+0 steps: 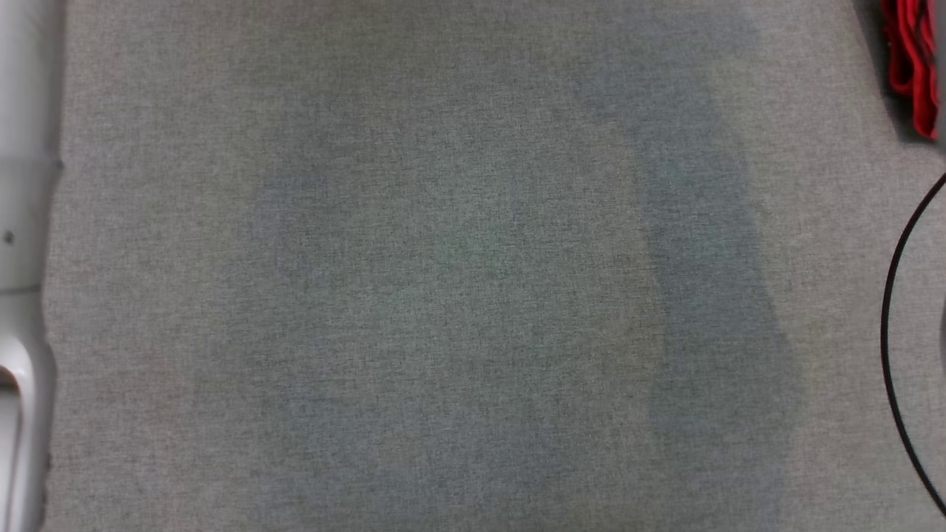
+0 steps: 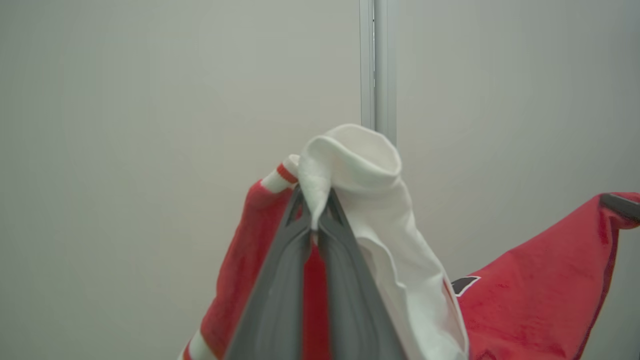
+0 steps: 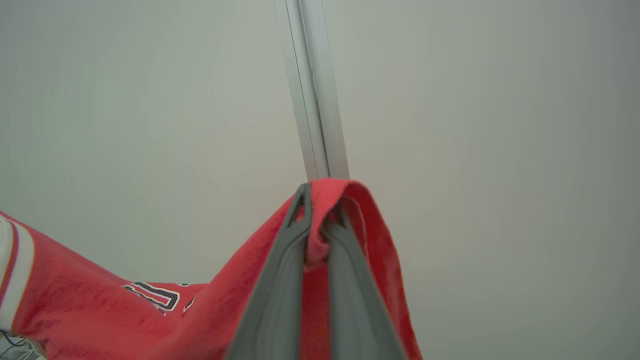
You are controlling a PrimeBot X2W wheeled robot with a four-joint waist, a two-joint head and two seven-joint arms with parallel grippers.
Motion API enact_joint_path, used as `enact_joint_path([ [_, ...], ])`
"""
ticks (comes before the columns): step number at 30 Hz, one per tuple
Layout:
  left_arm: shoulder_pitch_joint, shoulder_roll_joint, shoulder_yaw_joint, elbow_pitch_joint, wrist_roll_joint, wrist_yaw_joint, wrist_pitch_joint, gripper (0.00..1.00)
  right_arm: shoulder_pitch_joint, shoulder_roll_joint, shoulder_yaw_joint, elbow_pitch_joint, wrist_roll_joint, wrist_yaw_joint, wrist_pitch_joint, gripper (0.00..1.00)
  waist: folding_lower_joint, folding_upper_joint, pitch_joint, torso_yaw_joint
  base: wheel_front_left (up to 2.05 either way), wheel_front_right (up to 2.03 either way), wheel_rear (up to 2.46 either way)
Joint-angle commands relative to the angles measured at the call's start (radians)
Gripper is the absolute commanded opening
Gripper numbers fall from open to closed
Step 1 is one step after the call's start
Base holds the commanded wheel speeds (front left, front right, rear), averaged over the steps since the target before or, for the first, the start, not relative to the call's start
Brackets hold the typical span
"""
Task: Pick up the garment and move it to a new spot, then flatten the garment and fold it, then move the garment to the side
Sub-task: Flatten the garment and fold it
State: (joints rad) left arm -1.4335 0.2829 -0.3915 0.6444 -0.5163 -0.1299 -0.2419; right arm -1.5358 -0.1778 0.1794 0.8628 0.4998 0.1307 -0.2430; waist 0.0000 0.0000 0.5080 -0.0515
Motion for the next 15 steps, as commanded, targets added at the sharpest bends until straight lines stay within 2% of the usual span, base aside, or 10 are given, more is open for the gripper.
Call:
enact_joint_path([
  [1, 0.043, 0.003, -0.003, 0.008, -0.008, 0.0, -0.008, 0.0, 0.043, -0.004, 0.012, 0.006, 0.012, 0.0, -0.007, 0.0, 0.0, 0.0, 0.001, 0.002, 0.0, 0.0, 0.0],
  [5, 0.189, 0.008, 0.0, -0.007, -0.029, 0.0, -0.022, 0.0, 0.177, -0.012, 0.082, -0.029, 0.052, 0.0, -0.02, 0.0, 0.0, 0.0, 0.0, 0.002, 0.0, 0.0, 0.0],
  [9, 0.393, 0.012, 0.048, -0.077, -0.029, 0.007, -0.025, 0.0, 0.362, -0.028, 0.135, -0.097, 0.07, 0.0, -0.022, 0.0, 0.0, 0.0, -0.016, 0.002, 0.0, 0.0, 0.0],
  [15, 0.736, -0.02, 0.116, -0.234, 0.003, 0.031, -0.024, 0.0, 0.674, -0.044, 0.139, -0.23, 0.072, 0.0, -0.023, 0.0, 0.0, 0.0, -0.082, 0.008, 0.0, 0.0, 0.0],
])
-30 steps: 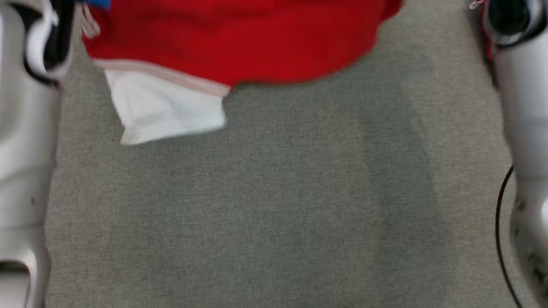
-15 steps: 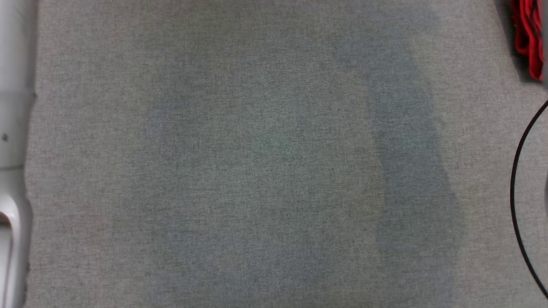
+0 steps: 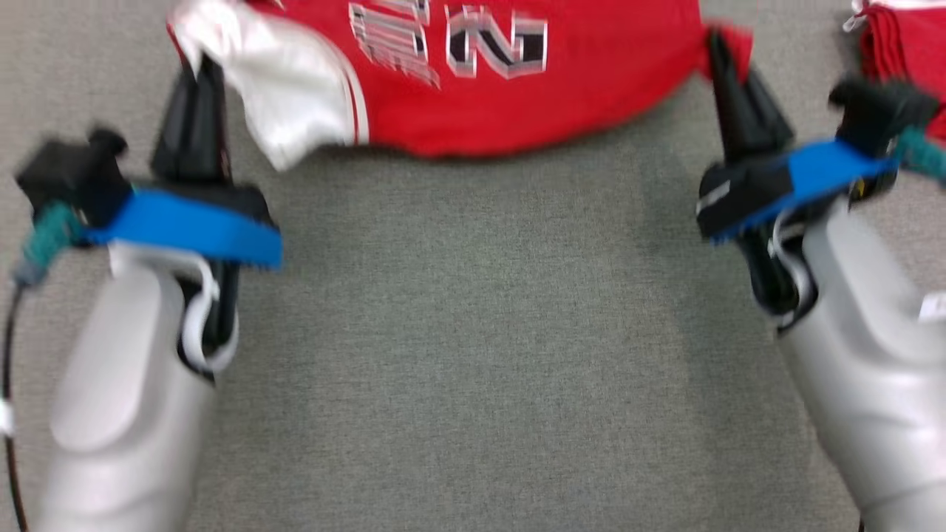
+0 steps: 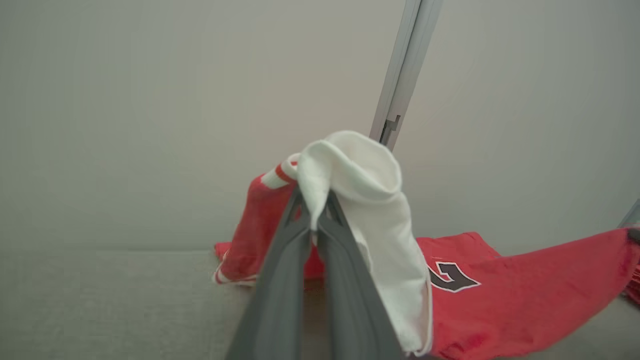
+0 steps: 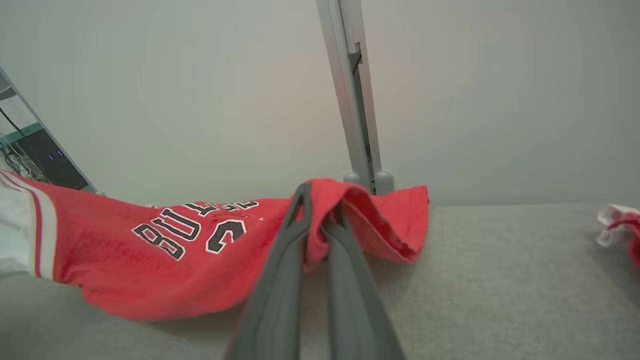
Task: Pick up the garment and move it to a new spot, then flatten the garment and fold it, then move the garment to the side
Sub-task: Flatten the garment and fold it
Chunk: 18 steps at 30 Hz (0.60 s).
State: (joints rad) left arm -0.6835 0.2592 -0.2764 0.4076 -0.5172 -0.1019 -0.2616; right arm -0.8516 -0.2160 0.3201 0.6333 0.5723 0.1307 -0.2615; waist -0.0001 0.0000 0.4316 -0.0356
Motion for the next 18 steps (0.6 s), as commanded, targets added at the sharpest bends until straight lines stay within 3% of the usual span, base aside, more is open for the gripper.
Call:
enact_joint_path([
  [1, 0.044, -0.004, 0.009, -0.022, 0.008, 0.007, -0.004, 0.0, 0.043, -0.005, -0.002, -0.016, 0.001, 0.0, -0.004, 0.0, 0.0001, 0.0, -0.02, -0.006, 0.0, 0.0, 0.0],
  [10, 0.444, -0.067, 0.062, -0.158, 0.034, 0.027, -0.005, 0.0, 0.425, -0.029, -0.029, -0.106, 0.046, 0.0, -0.005, 0.0, 0.0001, 0.0, -0.156, 0.014, 0.0, 0.0, 0.0],
  [18, 0.662, -0.094, 0.056, -0.208, 0.045, 0.032, -0.005, 0.0, 0.681, -0.05, -0.108, -0.207, 0.065, 0.0, 0.022, 0.0, 0.0001, 0.0, -0.251, 0.043, 0.0, 0.0, 0.0],
])
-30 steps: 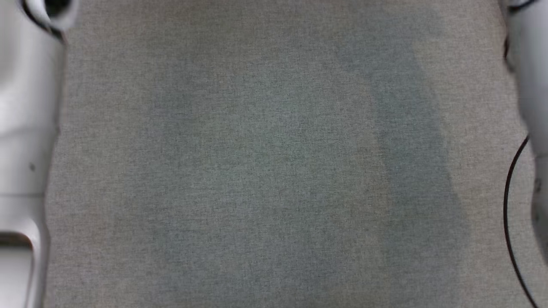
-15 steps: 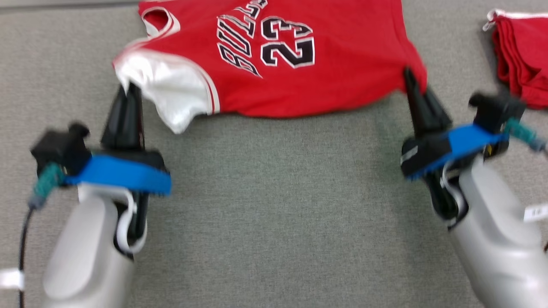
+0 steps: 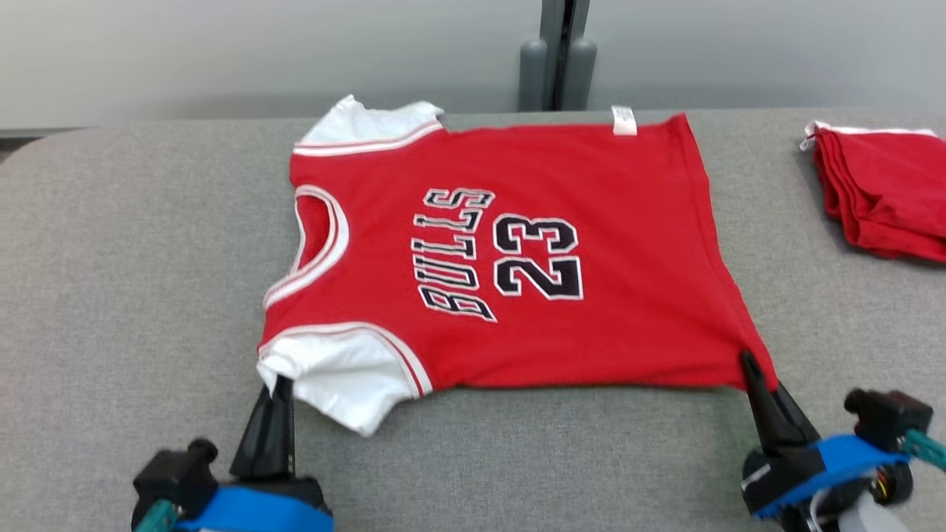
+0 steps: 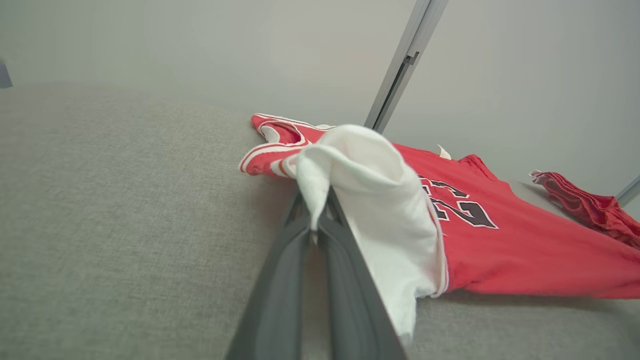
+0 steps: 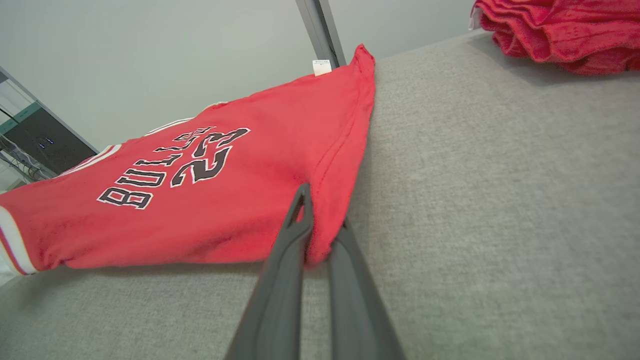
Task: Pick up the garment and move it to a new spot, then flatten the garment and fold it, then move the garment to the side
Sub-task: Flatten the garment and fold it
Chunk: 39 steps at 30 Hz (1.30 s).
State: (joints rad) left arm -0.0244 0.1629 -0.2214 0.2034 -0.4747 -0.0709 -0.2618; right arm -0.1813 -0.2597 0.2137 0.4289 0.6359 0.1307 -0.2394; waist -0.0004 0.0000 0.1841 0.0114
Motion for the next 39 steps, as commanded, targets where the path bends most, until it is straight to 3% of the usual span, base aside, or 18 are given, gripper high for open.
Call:
enact_joint_path([
  [1, 0.024, 0.001, -0.001, -0.007, 0.003, 0.003, -0.004, 0.0, 0.042, -0.006, -0.017, -0.022, -0.002, 0.0, 0.01, 0.0, 0.0004, 0.0, -0.011, -0.003, 0.0, 0.0, 0.0],
  [8, 0.138, -0.001, -0.01, -0.054, 0.007, 0.016, -0.004, 0.0, 0.233, 0.02, -0.125, -0.174, -0.042, 0.0, 0.111, 0.0, 0.0004, 0.0, -0.038, 0.002, 0.0, 0.0, 0.0],
  [14, 0.158, 0.002, -0.021, -0.074, 0.005, 0.024, 0.003, 0.0, 0.294, 0.069, -0.187, -0.276, -0.087, 0.0, 0.18, 0.0, 0.0004, 0.0, -0.042, 0.002, 0.0, 0.0, 0.0],
  [28, 0.054, 0.02, -0.024, -0.064, 0.007, 0.015, 0.018, 0.0, 0.231, 0.112, -0.237, -0.368, -0.105, 0.0, 0.296, 0.0, 0.0004, 0.0, -0.015, -0.012, 0.0, 0.0, 0.0],
  [39, -0.072, 0.033, -0.035, -0.01, 0.013, -0.003, 0.029, 0.0, 0.078, 0.112, -0.239, -0.291, -0.087, 0.0, 0.384, 0.0, 0.0004, 0.0, 0.035, -0.021, 0.0, 0.0, 0.0],
])
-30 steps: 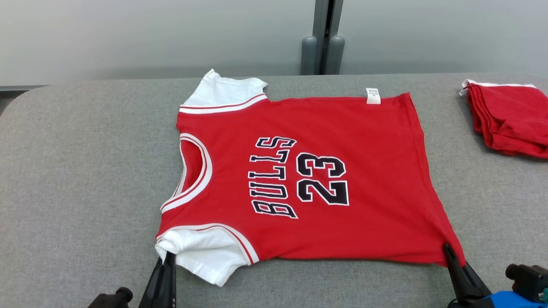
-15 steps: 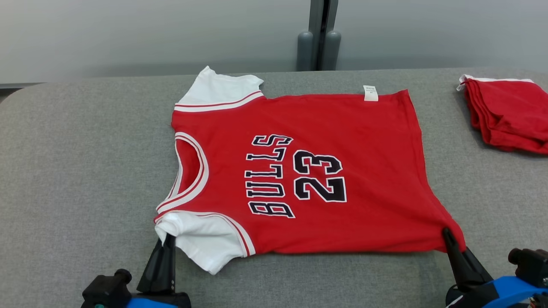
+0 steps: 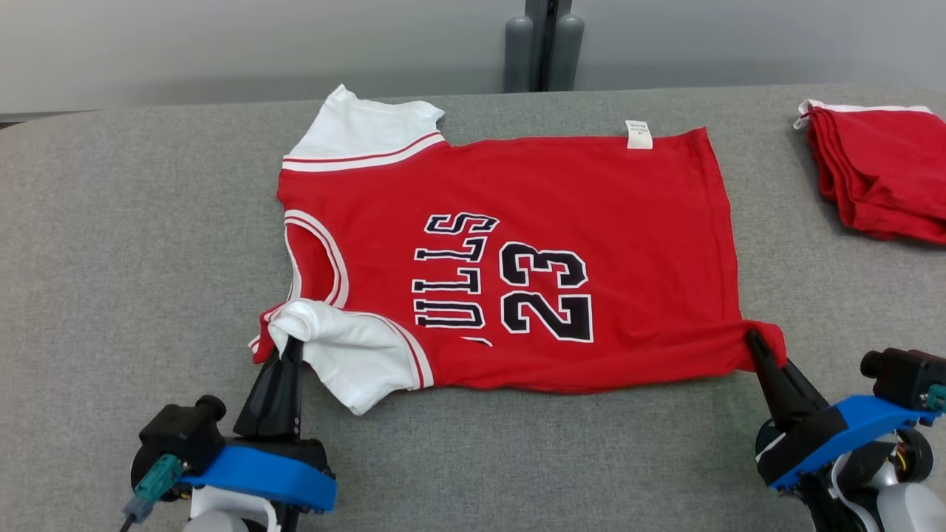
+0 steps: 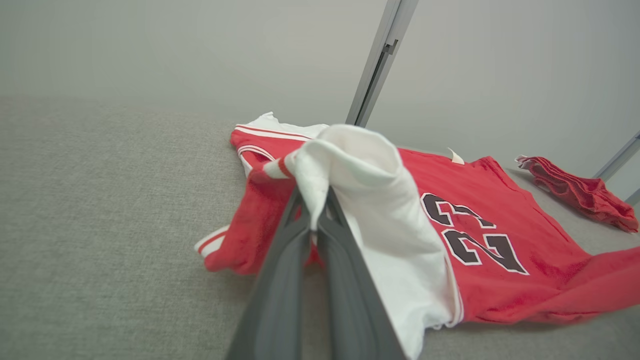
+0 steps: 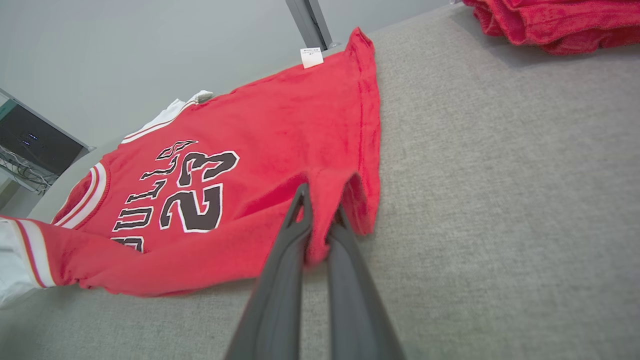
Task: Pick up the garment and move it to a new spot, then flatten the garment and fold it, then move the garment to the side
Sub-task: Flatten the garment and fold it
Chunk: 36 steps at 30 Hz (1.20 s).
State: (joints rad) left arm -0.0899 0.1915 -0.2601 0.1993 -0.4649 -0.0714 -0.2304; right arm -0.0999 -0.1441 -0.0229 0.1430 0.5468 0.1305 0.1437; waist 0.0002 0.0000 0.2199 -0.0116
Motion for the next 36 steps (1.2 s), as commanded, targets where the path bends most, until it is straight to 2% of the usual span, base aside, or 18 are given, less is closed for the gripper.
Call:
enact_joint_path([
  [1, -0.018, 0.009, 0.002, 0.003, 0.002, -0.006, 0.0, 0.0, -0.017, -0.008, 0.002, 0.002, -0.001, 0.0, 0.007, 0.0, -0.0002, 0.0, 0.004, 0.001, 0.0, 0.0, 0.0],
  [11, -0.152, 0.028, -0.01, 0.113, -0.01, -0.029, 0.012, 0.0, -0.169, -0.026, 0.025, 0.106, -0.001, 0.0, 0.045, 0.0, -0.0002, 0.0, 0.061, -0.004, 0.0, 0.0, 0.0],
  [27, -0.34, 0.027, -0.029, 0.317, -0.054, -0.053, -0.013, 0.0, -0.366, -0.05, 0.065, 0.32, 0.005, 0.0, -0.011, 0.0, -0.0002, 0.0, 0.103, -0.006, 0.0, 0.0, 0.0],
  [28, -0.348, 0.024, -0.031, 0.329, -0.056, -0.053, -0.016, 0.0, -0.374, -0.05, 0.068, 0.332, 0.005, 0.0, -0.023, 0.08, -0.0002, 0.0, 0.103, -0.005, 0.0, 0.0, 0.0],
  [29, -0.353, 0.021, -0.033, 0.34, -0.058, -0.054, -0.018, 0.0, -0.381, -0.048, 0.072, 0.339, 0.006, 0.0, -0.039, 0.48, -0.0002, 0.0, 0.102, -0.005, 0.0, 0.0, 0.0],
  [30, -0.358, 0.019, -0.032, 0.348, -0.059, -0.055, -0.021, 0.42, -0.385, -0.048, 0.076, 0.349, 0.008, 0.0, -0.049, 1.0, -0.0002, 0.0, 0.101, -0.005, 0.0, 0.0, 0.0],
  [31, -0.362, 0.017, -0.03, 0.357, -0.055, -0.055, -0.024, 0.88, -0.388, -0.05, 0.084, 0.354, 0.007, 0.0, -0.067, 1.0, -0.0002, 0.0, 0.098, -0.005, 0.0, 0.0, 0.0],
  [32, -0.366, 0.014, -0.026, 0.362, -0.053, -0.055, -0.029, 1.0, -0.39, -0.052, 0.085, 0.358, 0.008, 0.0, -0.087, 1.0, -0.0002, 0.0, 0.094, -0.005, 0.0, 0.0, 0.0],
  [36, -0.345, 0.002, -0.018, 0.381, -0.041, -0.056, -0.035, 1.0, -0.36, -0.065, 0.107, 0.384, 0.008, 0.0, -0.142, 1.0, -0.0002, 0.0, 0.069, -0.004, 0.0, 0.0, 0.0],
])
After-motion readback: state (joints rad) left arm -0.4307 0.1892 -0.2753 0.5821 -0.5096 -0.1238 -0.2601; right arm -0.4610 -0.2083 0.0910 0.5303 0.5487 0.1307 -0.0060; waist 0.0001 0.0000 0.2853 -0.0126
